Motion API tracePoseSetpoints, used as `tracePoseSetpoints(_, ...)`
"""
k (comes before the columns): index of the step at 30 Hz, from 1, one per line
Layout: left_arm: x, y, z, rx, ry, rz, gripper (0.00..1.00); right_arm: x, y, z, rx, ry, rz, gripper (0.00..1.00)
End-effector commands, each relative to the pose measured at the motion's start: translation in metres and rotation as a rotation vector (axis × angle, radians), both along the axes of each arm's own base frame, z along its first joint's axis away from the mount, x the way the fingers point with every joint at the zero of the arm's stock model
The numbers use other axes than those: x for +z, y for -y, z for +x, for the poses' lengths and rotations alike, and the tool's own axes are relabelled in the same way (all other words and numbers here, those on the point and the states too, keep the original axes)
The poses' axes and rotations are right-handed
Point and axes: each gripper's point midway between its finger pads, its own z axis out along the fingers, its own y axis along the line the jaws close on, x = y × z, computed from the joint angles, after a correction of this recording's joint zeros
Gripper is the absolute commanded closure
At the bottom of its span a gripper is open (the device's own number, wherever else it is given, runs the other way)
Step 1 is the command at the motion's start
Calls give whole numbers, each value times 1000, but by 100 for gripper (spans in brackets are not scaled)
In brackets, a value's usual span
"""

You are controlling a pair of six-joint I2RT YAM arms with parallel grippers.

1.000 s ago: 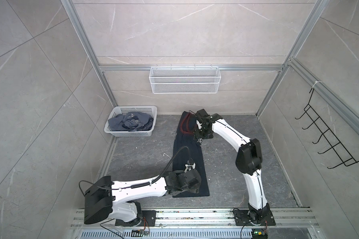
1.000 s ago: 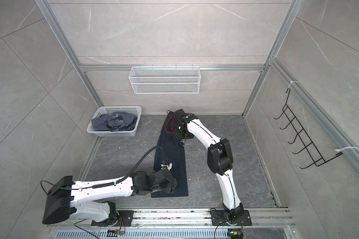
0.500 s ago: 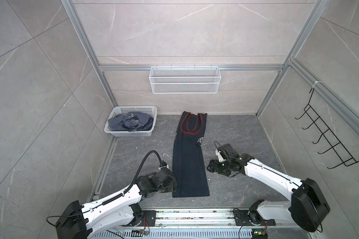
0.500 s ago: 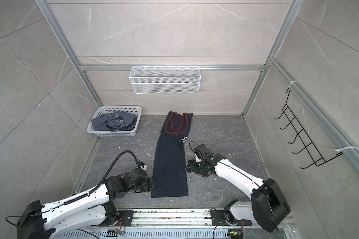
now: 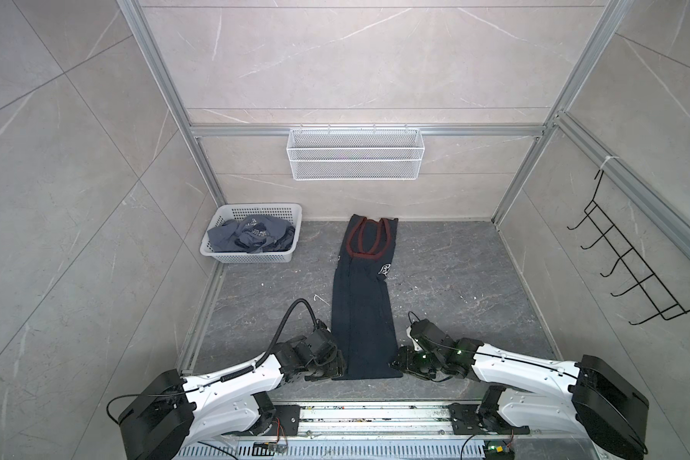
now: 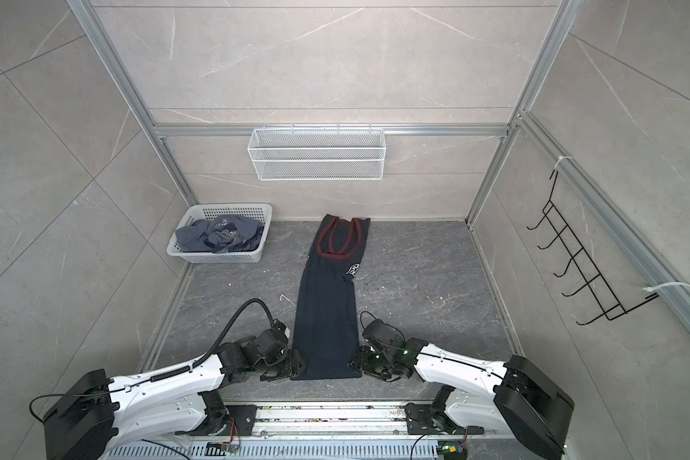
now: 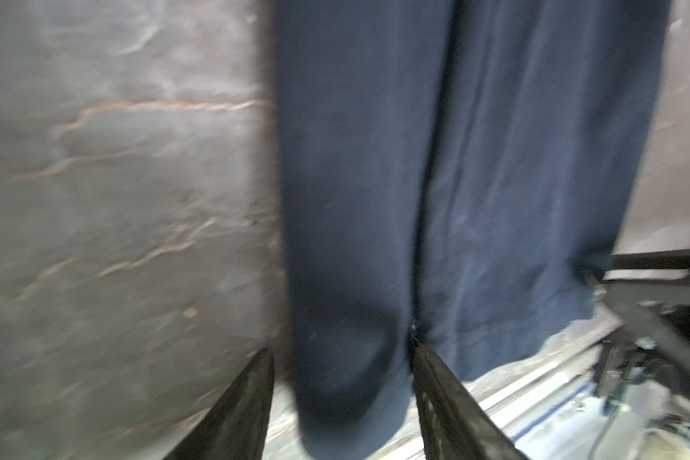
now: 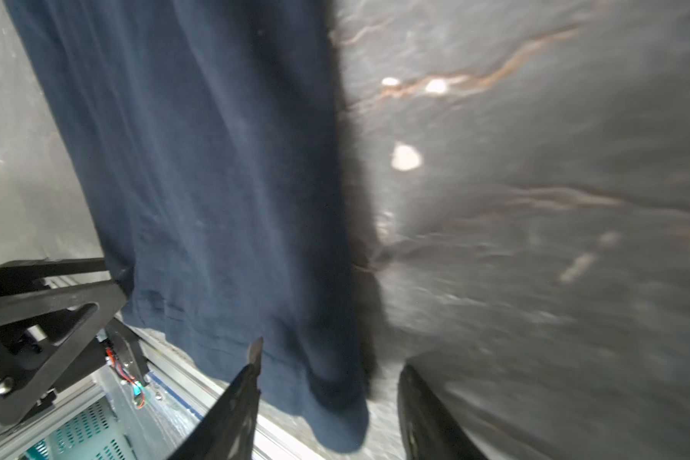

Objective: Fold and stack the tank tops

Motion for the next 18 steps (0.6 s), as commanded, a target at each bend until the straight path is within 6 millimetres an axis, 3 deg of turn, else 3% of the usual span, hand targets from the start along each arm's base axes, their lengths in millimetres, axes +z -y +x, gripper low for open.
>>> tracePoseSetpoints(1, -12, -2, -7, 8, -52, 3, 44, -10, -2, 0, -41, -5, 5, 49)
tracePoseSetpoints(5, -17, -1, -13, 3, -85, -1, 55, -20, 2, -7, -47, -26, -16, 65)
tracePoseSetpoints(13, -10, -4, -35, -45, -103, 43, 85, -14, 22, -31, -50, -8, -98, 96)
tracePoseSetpoints(18, 7, 2, -56, -87, -89, 50, 95, -10, 43, -57, -93, -19, -139, 100)
